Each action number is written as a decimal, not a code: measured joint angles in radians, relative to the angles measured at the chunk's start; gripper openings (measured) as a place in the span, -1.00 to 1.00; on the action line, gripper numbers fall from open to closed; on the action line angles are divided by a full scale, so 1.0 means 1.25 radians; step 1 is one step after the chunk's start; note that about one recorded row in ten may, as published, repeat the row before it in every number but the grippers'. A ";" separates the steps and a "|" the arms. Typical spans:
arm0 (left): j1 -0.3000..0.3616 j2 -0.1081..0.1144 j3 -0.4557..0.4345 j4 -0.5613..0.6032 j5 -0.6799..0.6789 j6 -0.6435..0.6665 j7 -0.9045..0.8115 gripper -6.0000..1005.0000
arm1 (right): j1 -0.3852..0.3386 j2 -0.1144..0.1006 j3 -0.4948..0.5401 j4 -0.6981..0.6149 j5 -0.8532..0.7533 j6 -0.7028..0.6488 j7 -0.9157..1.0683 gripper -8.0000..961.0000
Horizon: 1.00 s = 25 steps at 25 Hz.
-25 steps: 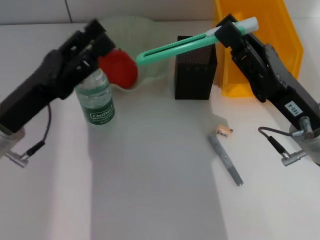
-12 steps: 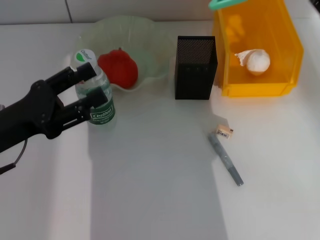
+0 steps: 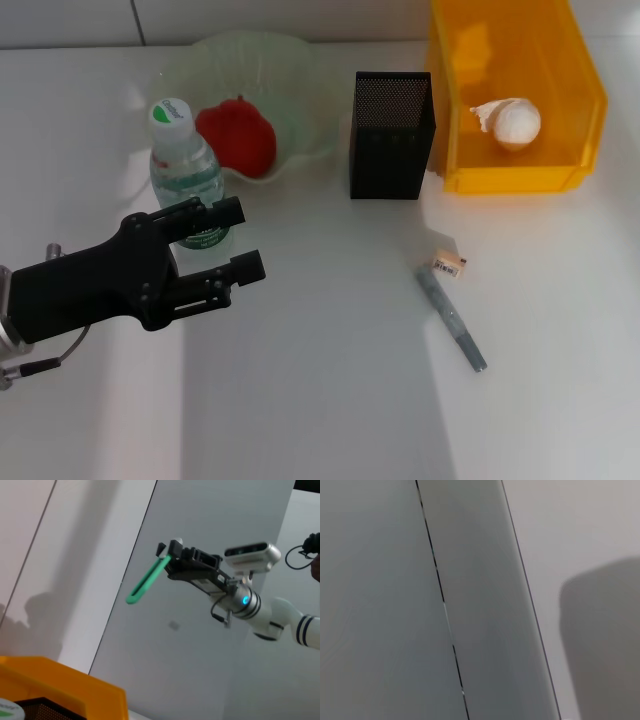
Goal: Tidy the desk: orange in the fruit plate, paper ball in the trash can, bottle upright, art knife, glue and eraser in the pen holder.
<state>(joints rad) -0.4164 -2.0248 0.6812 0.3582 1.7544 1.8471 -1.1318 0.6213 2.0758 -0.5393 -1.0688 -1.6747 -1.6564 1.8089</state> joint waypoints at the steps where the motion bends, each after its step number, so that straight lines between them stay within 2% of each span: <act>1: -0.010 -0.002 0.000 0.001 0.026 -0.005 -0.004 0.51 | -0.004 -0.002 -0.069 -0.072 -0.031 0.057 0.062 -0.50; 2: -0.011 -0.002 0.001 0.001 0.029 -0.006 -0.004 0.51 | -0.004 -0.002 -0.069 -0.072 -0.031 0.057 0.062 -0.49; 4: -0.014 -0.003 0.002 0.001 0.036 -0.009 -0.004 0.51 | 0.014 -0.007 -0.139 -0.132 -0.116 0.109 0.140 -0.49; 9: -0.017 -0.006 0.007 0.002 0.041 -0.024 -0.005 0.50 | 0.059 -0.008 -0.176 -0.120 -0.221 0.151 0.189 -0.47; 11: -0.017 -0.008 0.009 0.002 0.042 -0.032 -0.005 0.50 | 0.083 -0.002 -0.216 -0.079 -0.291 0.216 0.207 -0.47; 15: -0.021 -0.011 0.010 0.002 0.046 -0.036 -0.005 0.50 | 0.099 -0.001 -0.273 -0.028 -0.326 0.286 0.222 -0.46; 16: -0.025 -0.014 0.010 0.002 0.049 -0.040 -0.006 0.50 | 0.108 -0.001 -0.306 0.008 -0.328 0.329 0.221 -0.45; 20: -0.028 -0.015 0.010 0.002 0.050 -0.044 -0.006 0.50 | 0.120 0.000 -0.352 0.070 -0.327 0.398 0.211 -0.44; 21: -0.031 -0.015 0.010 0.000 0.050 -0.048 -0.006 0.50 | 0.130 0.002 -0.379 0.110 -0.322 0.448 0.200 -0.44; 25: -0.034 -0.017 0.011 -0.001 0.050 -0.053 -0.006 0.50 | 0.144 0.005 -0.410 0.157 -0.306 0.510 0.181 -0.43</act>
<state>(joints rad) -0.4587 -2.0458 0.6955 0.3564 1.8163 1.7810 -1.1397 0.8013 2.0825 -1.0513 -0.8721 -2.0574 -1.0194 2.0347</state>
